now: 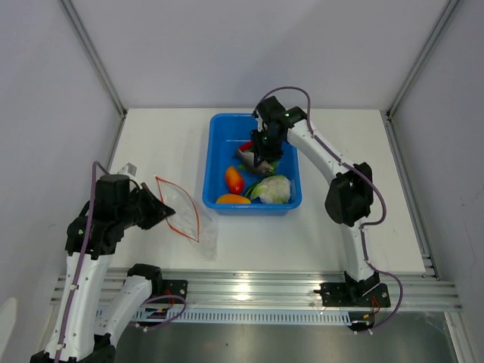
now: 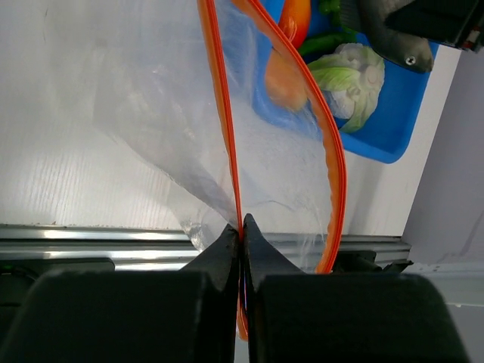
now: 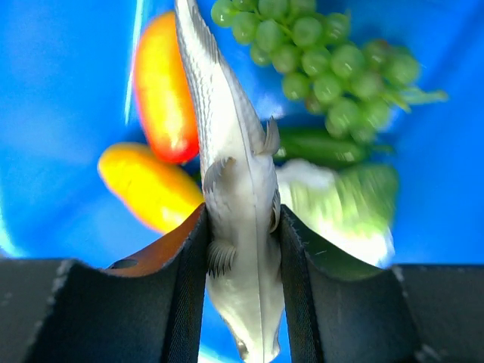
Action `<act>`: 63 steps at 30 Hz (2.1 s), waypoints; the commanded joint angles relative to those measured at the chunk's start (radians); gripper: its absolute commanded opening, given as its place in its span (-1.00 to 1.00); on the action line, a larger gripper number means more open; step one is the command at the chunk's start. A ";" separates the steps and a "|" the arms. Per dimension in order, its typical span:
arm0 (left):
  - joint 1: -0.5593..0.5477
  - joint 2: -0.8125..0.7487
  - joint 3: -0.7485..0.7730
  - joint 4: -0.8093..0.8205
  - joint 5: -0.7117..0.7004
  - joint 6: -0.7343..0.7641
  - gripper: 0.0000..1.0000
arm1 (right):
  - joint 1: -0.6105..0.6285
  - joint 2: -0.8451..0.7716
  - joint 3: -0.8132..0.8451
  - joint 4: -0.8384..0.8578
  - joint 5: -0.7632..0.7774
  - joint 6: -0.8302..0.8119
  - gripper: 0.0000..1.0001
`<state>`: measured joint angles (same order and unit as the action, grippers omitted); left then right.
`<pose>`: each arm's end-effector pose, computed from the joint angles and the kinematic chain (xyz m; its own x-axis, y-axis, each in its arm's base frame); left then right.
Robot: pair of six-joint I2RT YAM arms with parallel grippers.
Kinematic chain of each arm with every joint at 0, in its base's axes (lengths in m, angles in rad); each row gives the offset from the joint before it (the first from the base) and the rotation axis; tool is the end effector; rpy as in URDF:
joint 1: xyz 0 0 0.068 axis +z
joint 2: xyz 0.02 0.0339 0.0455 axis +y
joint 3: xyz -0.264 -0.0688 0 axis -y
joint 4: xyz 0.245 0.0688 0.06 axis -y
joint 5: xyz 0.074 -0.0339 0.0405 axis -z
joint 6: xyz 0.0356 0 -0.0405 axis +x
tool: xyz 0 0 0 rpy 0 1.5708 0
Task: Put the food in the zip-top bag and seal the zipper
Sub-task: Pick up the fake fish from the bin, then place the fake fish in the zipper food storage bag.
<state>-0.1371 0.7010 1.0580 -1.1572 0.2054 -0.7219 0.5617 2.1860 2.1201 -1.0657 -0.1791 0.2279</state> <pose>0.1007 -0.0212 0.3475 -0.7149 -0.5544 -0.4261 -0.2636 0.7781 -0.5701 0.3920 0.2542 0.2742 -0.8791 -0.2906 -0.3778 -0.3999 0.8809 0.2531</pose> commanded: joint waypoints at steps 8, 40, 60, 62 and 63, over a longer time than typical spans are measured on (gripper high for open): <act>0.004 0.022 0.043 0.067 0.002 0.018 -0.99 | 0.118 -0.261 0.011 -0.142 0.164 0.062 -1.00; 0.004 0.063 0.056 0.074 -0.052 0.026 -0.99 | 0.644 -0.273 0.416 -0.407 0.330 0.246 -1.00; 0.004 0.063 0.051 0.071 -0.031 -0.005 -0.99 | 0.641 -0.147 0.472 -0.413 0.253 0.240 -1.00; 0.004 0.066 0.054 0.070 -0.029 -0.007 -0.99 | 0.630 -0.135 0.474 -0.416 0.248 0.241 -1.00; 0.004 0.063 0.054 0.071 -0.027 -0.007 -0.99 | 0.626 -0.120 0.475 -0.418 0.242 0.243 -1.00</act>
<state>-0.1371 0.7624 1.0832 -1.1084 0.1619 -0.7177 1.1976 2.0373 2.5515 -1.3571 0.0841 0.4671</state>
